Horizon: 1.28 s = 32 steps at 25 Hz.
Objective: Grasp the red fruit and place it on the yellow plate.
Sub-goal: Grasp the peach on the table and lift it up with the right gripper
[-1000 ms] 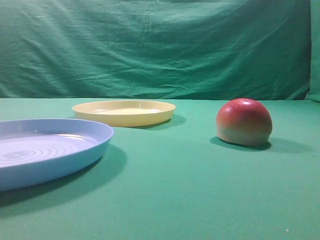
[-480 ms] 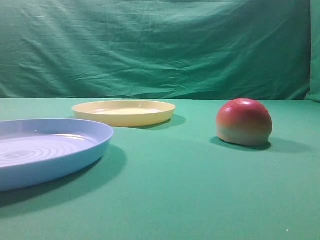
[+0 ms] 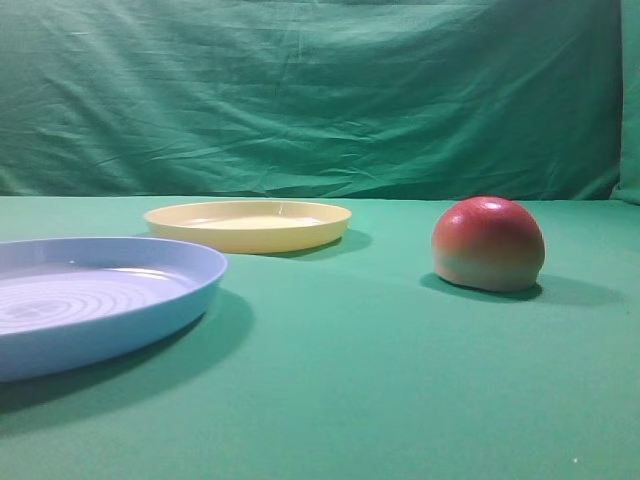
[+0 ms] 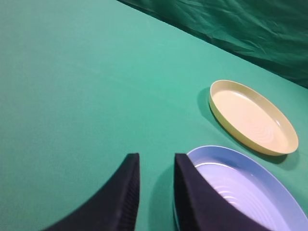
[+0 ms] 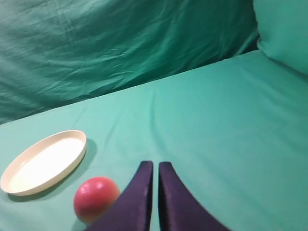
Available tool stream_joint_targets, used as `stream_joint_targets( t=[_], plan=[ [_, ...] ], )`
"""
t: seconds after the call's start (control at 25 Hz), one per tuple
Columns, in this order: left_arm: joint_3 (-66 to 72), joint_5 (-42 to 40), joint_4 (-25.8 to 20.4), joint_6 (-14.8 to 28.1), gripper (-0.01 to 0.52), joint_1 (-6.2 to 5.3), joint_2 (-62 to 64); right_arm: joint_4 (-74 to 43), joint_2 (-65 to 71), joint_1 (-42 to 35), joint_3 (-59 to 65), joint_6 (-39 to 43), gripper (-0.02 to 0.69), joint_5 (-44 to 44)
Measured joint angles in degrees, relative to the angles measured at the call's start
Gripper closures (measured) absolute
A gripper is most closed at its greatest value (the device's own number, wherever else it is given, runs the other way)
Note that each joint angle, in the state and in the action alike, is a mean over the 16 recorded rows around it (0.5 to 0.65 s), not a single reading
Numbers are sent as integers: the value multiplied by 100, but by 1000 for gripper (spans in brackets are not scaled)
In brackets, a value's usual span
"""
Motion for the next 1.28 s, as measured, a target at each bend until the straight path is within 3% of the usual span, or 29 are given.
stream_joint_targets(
  t=[0.4,0.72,1.28],
  plan=[
    [0,0,0,0,357,0,0,347,2371,-5,-1462,-1275,665,1396],
    [0,0,0,0,357,0,0,514,4405,103,-2393,-1901,665,1911],
    [0,0,0,0,357,0,0,-37,6995,1821,-4052,-2088,662,1604]
  ],
)
